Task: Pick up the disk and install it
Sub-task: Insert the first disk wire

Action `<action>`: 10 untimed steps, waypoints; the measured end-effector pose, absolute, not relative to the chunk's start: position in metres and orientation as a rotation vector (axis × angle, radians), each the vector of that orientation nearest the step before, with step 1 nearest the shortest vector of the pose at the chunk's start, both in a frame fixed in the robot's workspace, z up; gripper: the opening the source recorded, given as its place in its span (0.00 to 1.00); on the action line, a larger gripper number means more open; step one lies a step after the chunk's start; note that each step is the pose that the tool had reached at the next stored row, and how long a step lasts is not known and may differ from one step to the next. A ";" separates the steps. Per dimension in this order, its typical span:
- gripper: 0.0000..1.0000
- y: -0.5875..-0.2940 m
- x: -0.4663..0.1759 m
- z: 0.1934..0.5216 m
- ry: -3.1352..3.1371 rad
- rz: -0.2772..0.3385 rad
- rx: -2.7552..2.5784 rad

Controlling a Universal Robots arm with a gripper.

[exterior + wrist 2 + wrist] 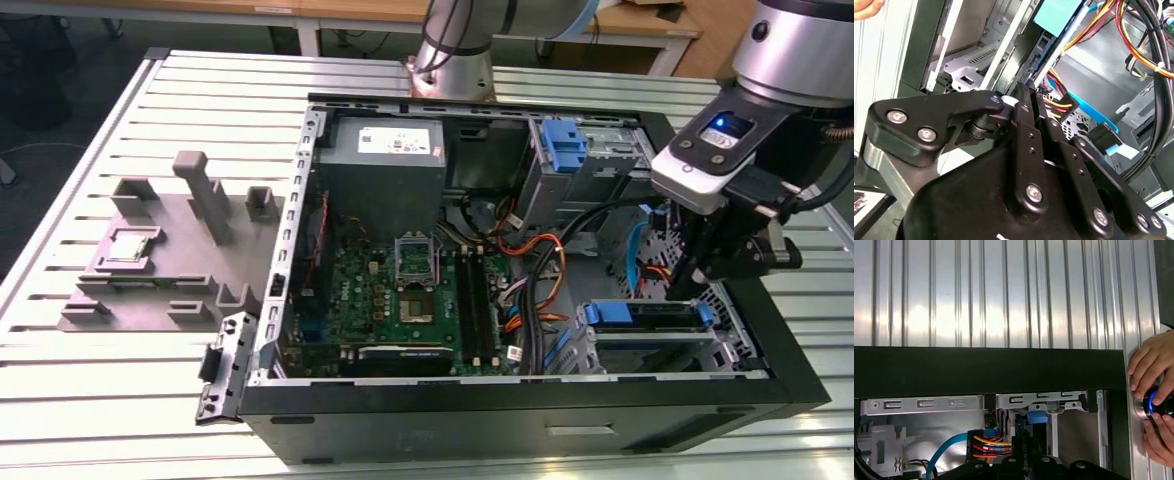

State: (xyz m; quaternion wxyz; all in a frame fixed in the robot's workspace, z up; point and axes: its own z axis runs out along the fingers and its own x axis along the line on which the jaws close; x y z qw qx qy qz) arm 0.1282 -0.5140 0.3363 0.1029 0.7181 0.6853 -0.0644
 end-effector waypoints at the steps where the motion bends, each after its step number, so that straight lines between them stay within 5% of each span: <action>1: 0.16 -0.515 0.128 0.336 2.024 -0.186 2.121; 10: 0.16 -0.519 0.125 0.333 2.040 -0.156 2.140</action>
